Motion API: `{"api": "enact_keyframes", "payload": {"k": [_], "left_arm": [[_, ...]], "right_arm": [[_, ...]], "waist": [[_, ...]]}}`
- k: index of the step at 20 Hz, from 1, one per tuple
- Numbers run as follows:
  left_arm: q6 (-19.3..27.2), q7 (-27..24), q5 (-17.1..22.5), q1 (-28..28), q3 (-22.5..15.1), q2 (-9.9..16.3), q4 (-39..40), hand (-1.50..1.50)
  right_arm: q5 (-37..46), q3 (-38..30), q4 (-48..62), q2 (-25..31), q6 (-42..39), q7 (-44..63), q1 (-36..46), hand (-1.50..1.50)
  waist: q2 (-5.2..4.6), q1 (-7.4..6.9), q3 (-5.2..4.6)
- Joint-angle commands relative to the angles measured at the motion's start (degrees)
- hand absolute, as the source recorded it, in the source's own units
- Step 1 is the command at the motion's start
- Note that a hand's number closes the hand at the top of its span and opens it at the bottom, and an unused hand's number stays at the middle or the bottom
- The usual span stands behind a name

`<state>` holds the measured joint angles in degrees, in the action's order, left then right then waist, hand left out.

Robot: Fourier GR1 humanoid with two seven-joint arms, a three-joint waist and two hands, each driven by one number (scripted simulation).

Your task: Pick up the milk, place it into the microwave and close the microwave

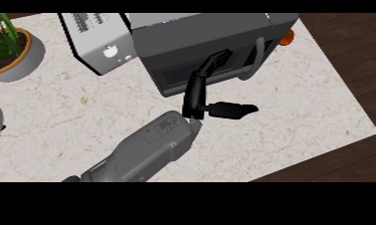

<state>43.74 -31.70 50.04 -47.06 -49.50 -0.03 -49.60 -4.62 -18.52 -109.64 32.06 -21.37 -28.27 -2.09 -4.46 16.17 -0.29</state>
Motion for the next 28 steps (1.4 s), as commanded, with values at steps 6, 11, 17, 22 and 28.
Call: {"api": "enact_keyframes", "payload": {"k": [6, 11, 17, 22, 28], "left_arm": [[0.85, -1.91, 4.38, -4.39, 2.61, 0.03, 4.31, -1.50], [0.33, -3.32, 5.92, -4.45, 1.93, 0.03, 4.99, -1.50], [-0.16, -4.93, 7.13, -5.43, 1.83, 0.03, 4.73, -1.50], [-0.24, -6.11, 8.70, -5.21, 1.46, 0.03, 5.35, -1.50], [-0.78, -7.68, 9.80, -4.88, 0.84, 0.03, 6.21, -1.50]], "right_arm": [[0.60, -0.57, 1.84, 1.03, 0.99, 0.49, 3.63, 1.50], [0.58, -0.20, 2.17, 2.23, 0.46, 1.45, 5.52, 1.50], [-13.13, 4.36, 8.68, -6.12, -3.89, 3.92, 4.88, -1.50], [-16.65, 3.65, 11.48, -4.47, -6.21, 5.60, 6.55, -1.50], [-20.24, 2.39, 14.74, -2.93, -8.44, 6.35, 8.42, -1.50]], "waist": [[-0.95, 0.16, 0.14], [-1.15, 0.46, 0.01], [-1.75, -0.64, 0.41], [-1.64, -0.18, 0.27], [-1.96, 0.60, 0.34]]}}
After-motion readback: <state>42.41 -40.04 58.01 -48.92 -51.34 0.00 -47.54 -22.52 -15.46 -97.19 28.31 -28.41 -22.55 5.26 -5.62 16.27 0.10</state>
